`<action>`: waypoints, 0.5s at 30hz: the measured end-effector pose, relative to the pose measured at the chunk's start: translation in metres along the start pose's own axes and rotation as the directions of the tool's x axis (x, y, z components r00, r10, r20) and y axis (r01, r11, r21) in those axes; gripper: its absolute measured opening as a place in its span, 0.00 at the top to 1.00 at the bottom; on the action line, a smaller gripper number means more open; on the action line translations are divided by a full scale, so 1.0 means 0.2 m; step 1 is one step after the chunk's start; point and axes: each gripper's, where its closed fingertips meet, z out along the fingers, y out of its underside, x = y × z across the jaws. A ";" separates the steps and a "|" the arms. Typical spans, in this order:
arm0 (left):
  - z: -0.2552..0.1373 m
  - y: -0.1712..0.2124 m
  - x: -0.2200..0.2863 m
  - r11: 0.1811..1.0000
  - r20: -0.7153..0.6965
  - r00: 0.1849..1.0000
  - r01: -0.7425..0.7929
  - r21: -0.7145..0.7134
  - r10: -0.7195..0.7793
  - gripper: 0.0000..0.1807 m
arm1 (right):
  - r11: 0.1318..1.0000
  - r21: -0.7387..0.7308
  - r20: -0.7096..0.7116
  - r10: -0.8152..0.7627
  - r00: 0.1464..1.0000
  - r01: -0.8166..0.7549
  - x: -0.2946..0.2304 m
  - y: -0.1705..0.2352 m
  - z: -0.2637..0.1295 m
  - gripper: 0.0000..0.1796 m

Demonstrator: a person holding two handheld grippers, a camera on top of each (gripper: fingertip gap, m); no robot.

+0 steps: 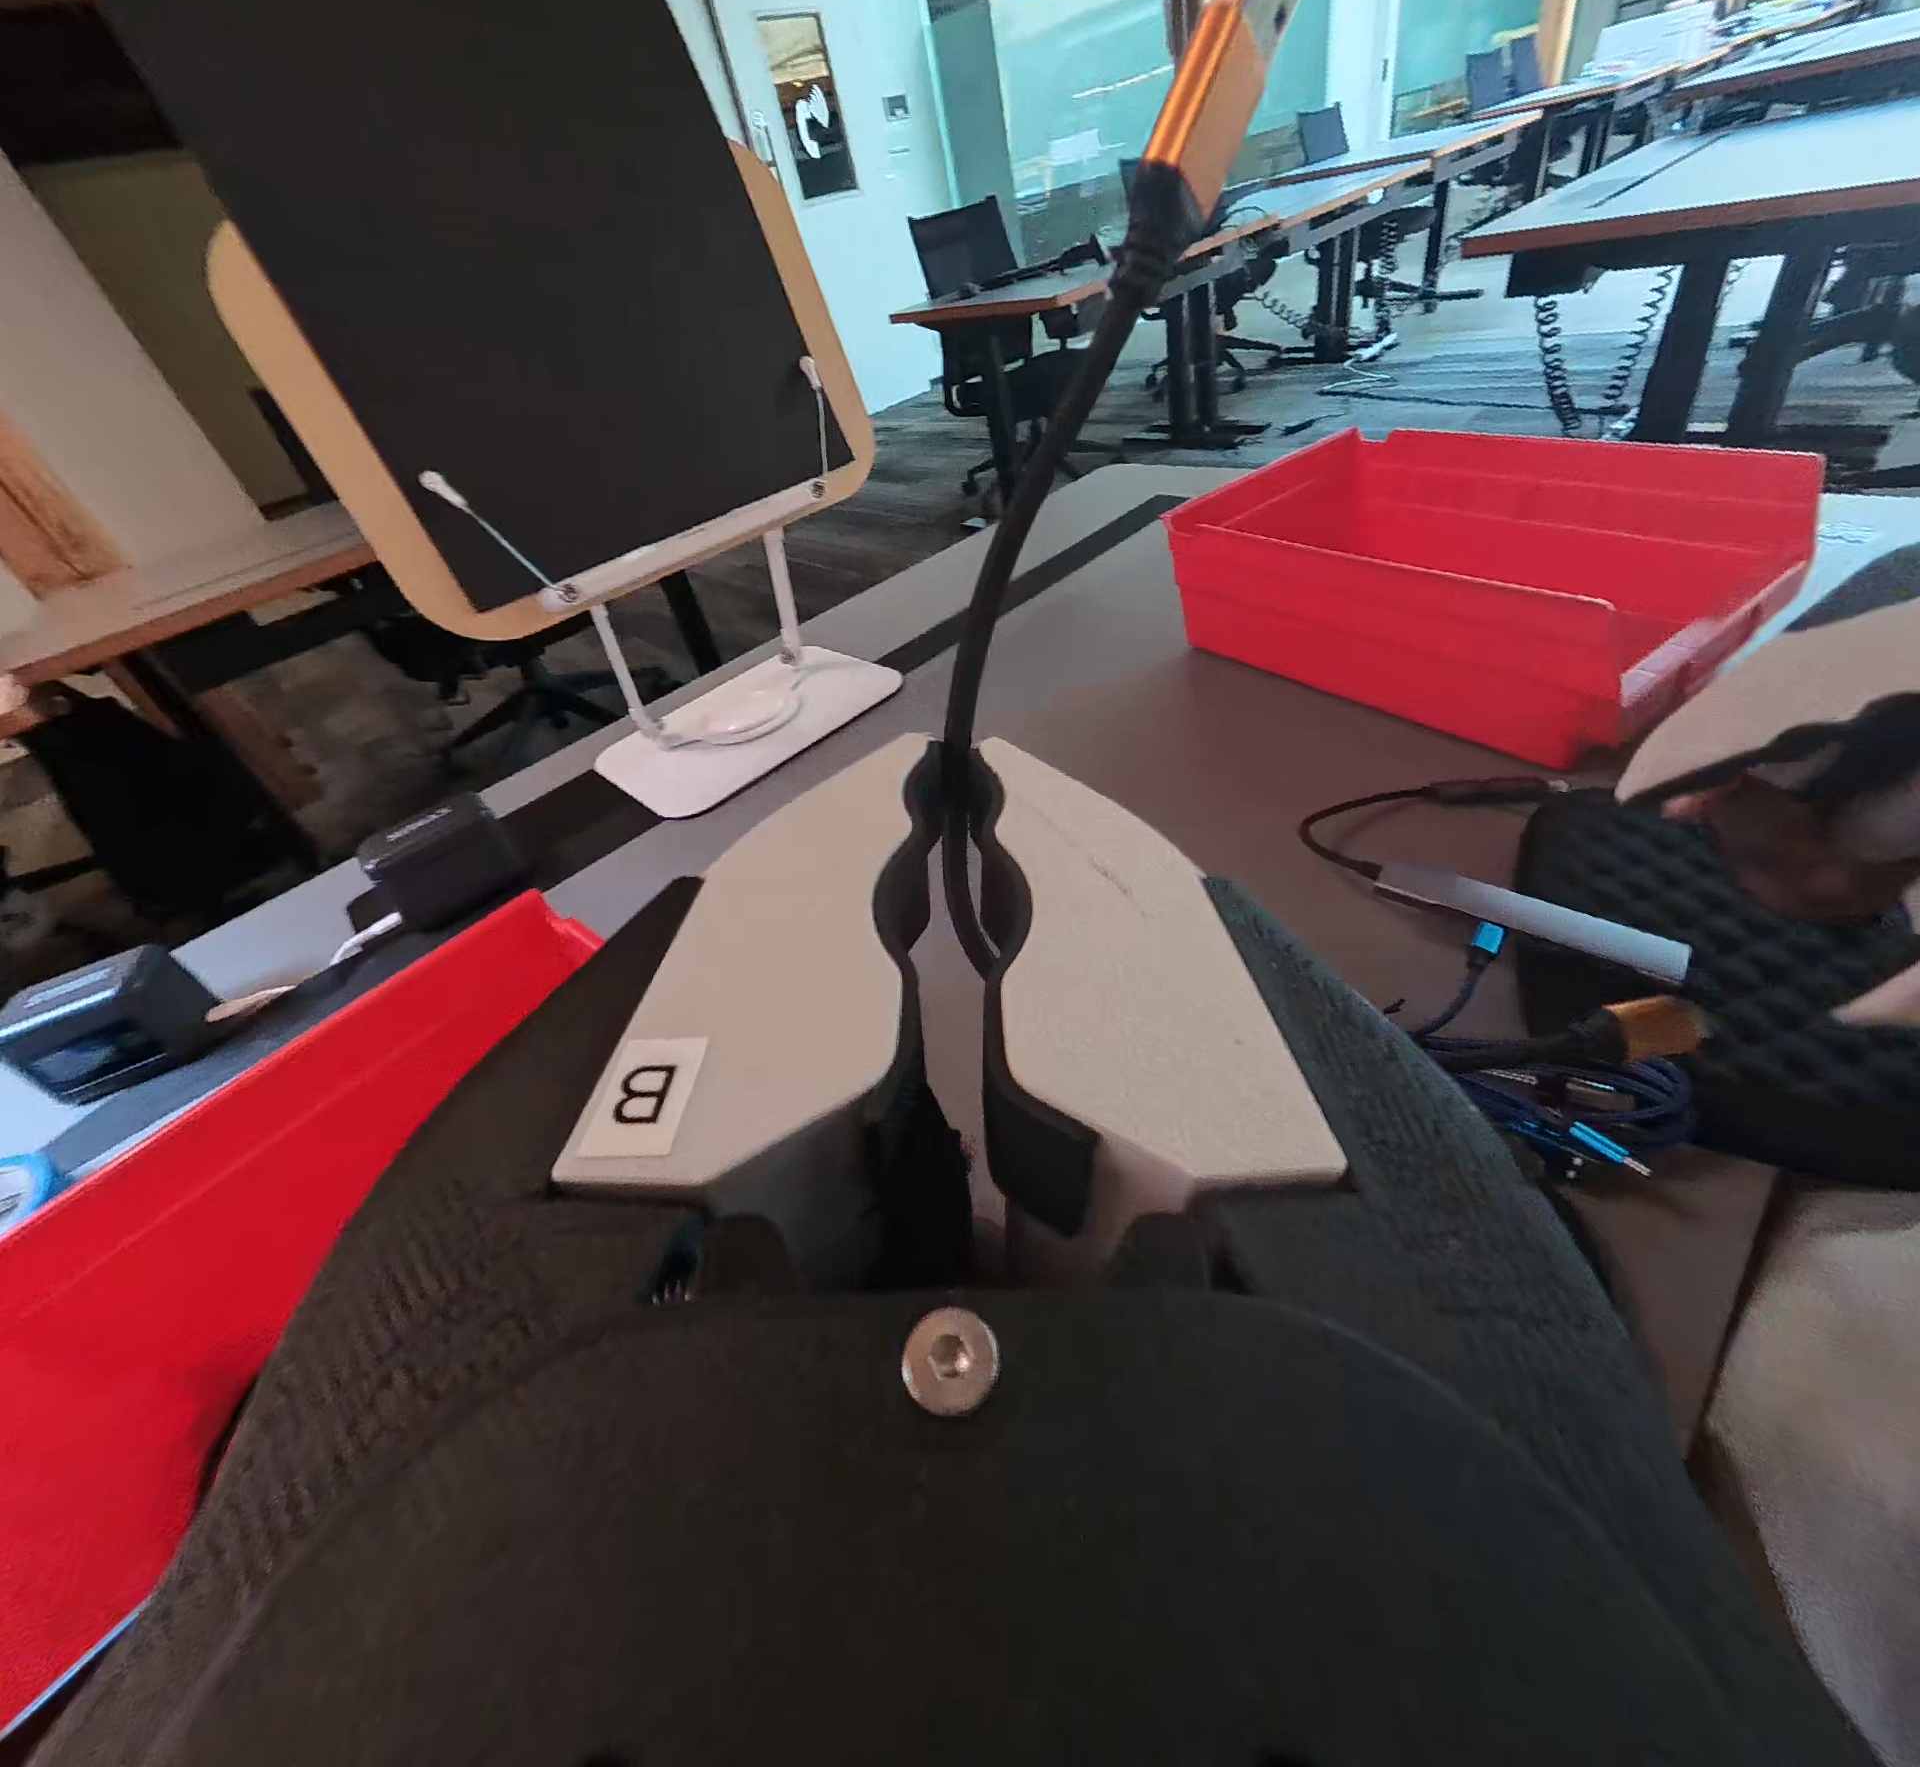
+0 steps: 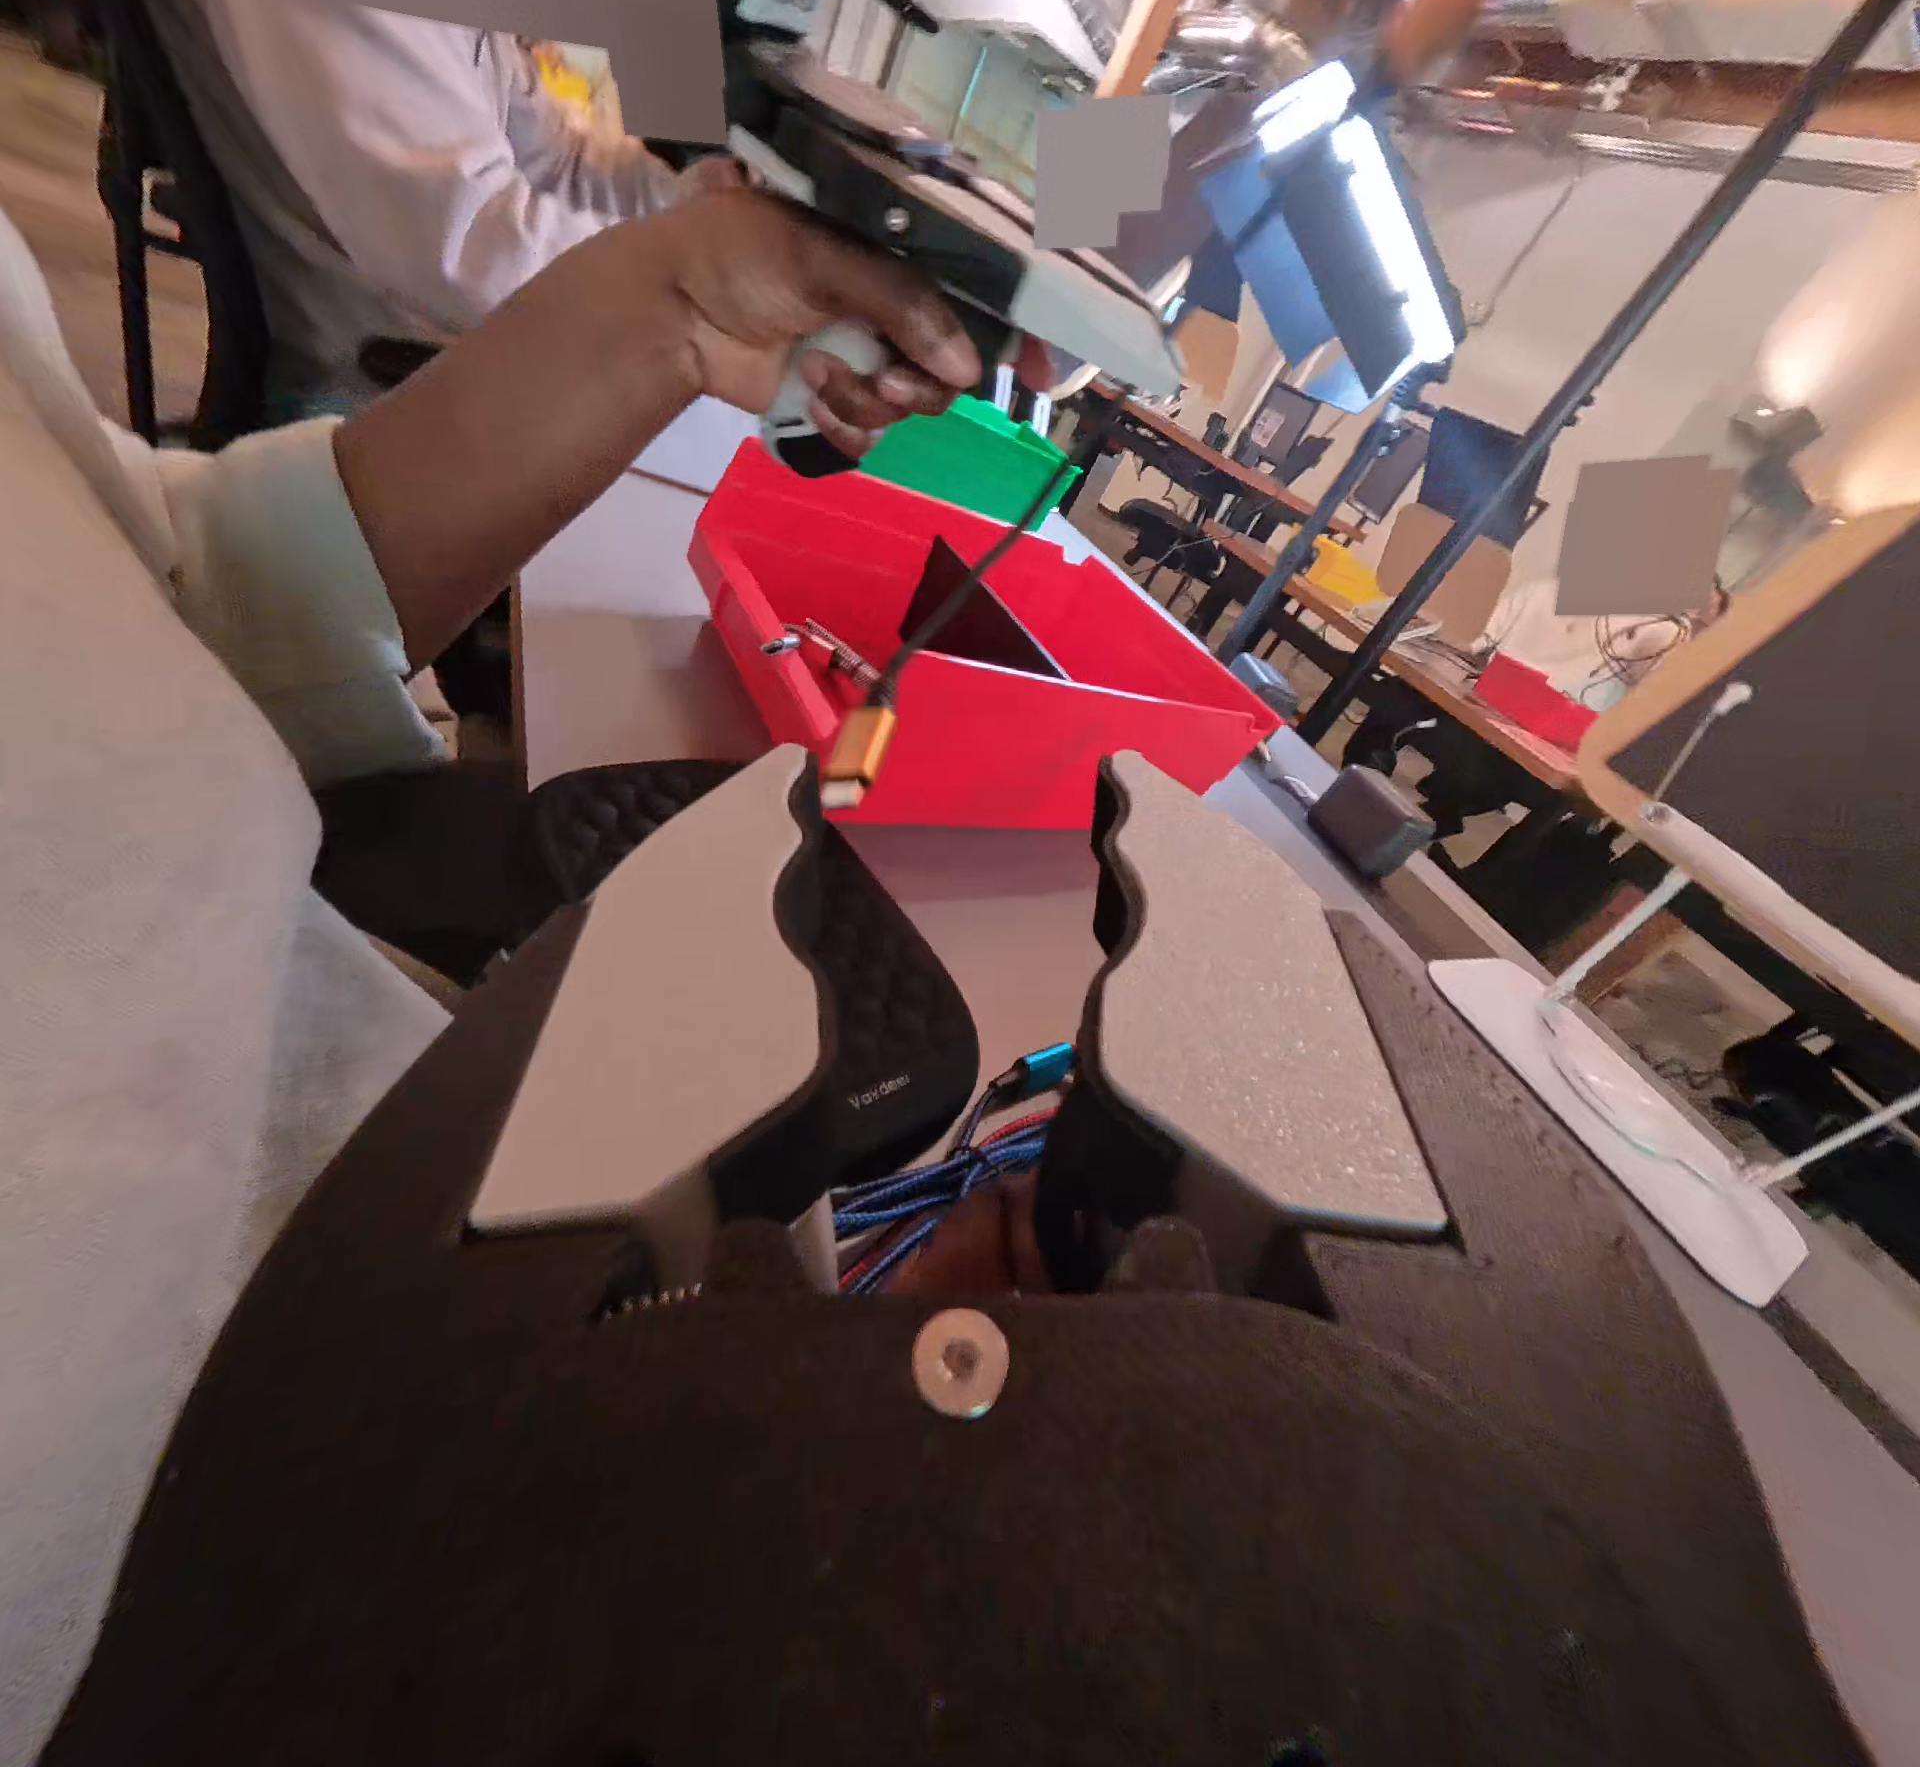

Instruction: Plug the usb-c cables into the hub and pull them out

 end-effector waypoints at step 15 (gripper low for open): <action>0.04 0.01 0.06 0.997 -0.098 0.993 0.069 0.015 -0.067 0.98 | 0.934 -0.253 -0.046 -0.272 0.961 0.252 -0.02 0.25 0.15 0.86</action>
